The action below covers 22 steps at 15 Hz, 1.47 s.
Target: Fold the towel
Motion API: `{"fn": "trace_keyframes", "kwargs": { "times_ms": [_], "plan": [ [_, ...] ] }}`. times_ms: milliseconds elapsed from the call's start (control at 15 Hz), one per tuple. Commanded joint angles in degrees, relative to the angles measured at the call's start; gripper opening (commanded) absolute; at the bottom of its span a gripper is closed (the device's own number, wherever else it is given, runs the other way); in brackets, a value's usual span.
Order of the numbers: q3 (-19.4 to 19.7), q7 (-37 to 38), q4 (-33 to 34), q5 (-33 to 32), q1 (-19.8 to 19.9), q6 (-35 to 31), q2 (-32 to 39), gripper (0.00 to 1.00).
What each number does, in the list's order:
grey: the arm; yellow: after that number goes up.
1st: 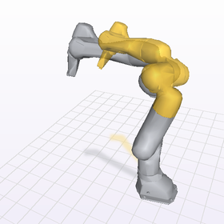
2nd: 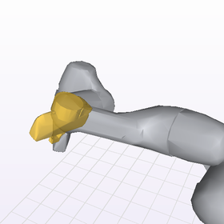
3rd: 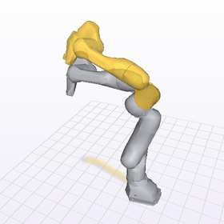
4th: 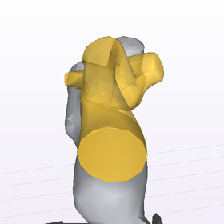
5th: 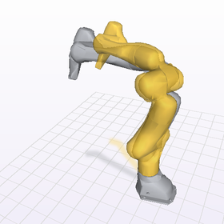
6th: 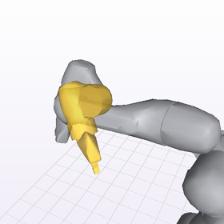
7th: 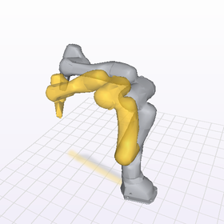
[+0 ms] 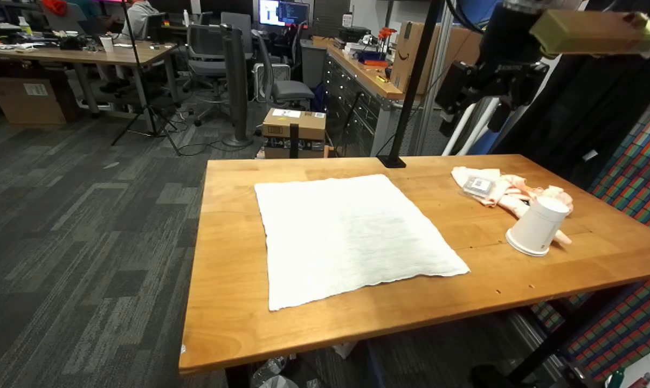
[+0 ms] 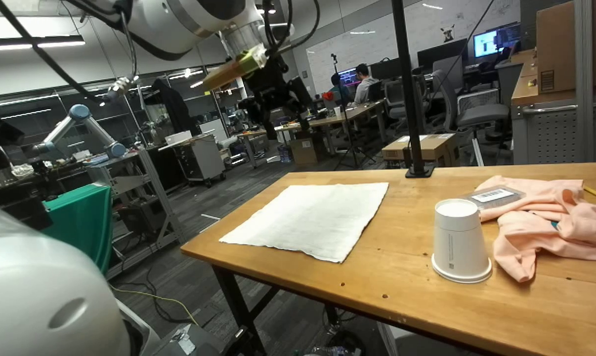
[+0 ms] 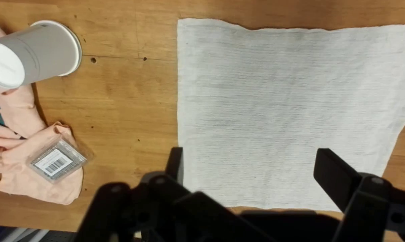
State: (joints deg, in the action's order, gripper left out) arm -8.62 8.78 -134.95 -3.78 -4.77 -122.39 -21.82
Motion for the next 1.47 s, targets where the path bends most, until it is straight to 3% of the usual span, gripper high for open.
{"fn": "trace_keyframes", "kwargs": {
  "times_ms": [0,467,1400],
  "plan": [
    [1.54,-1.31,-2.51,-1.07,1.06,-6.64,2.64,1.0],
    [3.6,-1.07,-5.68,-1.14,2.81,-13.04,9.57,1.0],
    [5.7,-0.25,-5.58,-0.97,3.28,-15.44,19.3,1.0]
  ]
}}
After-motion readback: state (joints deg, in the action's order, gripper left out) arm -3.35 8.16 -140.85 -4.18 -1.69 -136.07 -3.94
